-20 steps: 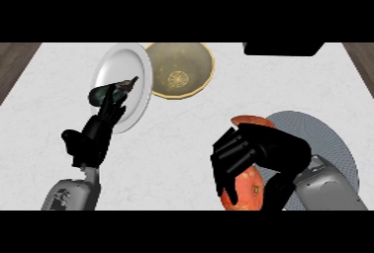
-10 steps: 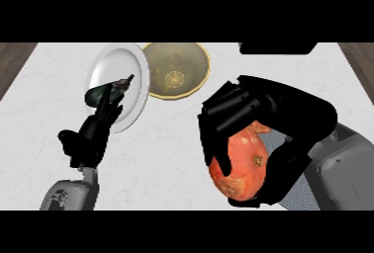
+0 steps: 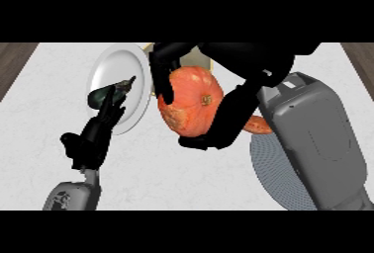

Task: Pick the squash from the placemat and place it in the bowl

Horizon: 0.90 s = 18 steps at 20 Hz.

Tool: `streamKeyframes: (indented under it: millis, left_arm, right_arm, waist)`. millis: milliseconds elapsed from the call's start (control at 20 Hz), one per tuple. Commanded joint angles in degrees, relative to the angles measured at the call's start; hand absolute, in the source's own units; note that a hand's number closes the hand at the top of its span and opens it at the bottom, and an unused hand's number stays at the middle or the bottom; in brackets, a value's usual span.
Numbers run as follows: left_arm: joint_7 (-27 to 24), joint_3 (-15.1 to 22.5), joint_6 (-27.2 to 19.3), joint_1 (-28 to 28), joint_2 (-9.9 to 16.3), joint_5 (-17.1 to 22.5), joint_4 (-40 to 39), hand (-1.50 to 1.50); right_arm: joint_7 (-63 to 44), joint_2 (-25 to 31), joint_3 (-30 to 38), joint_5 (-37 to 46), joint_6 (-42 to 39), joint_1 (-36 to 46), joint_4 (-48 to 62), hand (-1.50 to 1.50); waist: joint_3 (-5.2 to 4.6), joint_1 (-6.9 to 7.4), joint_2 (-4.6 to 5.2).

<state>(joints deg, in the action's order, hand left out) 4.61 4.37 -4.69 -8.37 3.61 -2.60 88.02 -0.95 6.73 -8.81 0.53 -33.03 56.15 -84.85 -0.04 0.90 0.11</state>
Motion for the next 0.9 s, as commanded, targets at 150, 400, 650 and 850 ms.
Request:
streamKeyframes:
  millis: [150,400,650,850]
  left_arm:
    - [0.3,0.5,-0.2,-1.5,-0.6,-0.7,-1.1,0.0]
    - [0.2,0.6,-0.9,-1.8,-1.0,-1.3,0.2,0.0]
    - [-0.5,0.0,1.5,-1.7,0.3,-0.1,-0.3,0.0]
    - [-1.6,-0.3,3.0,-0.3,0.8,1.0,0.0,0.0]
  right_arm:
    - [12.9,1.5,-3.9,19.4,9.5,5.6,13.4,1.5]
    - [21.4,-2.6,-5.5,27.1,19.8,8.9,29.5,1.5]
    - [29.7,-5.1,-3.8,30.5,27.7,13.1,46.2,1.5]
    - [34.8,-3.0,-2.1,32.5,31.5,15.6,55.9,1.5]
  waist:
    - [0.0,0.83,0.51]
    - [0.0,1.05,0.5]
    - [-0.02,2.26,1.01]
    - [-0.02,2.72,1.18]
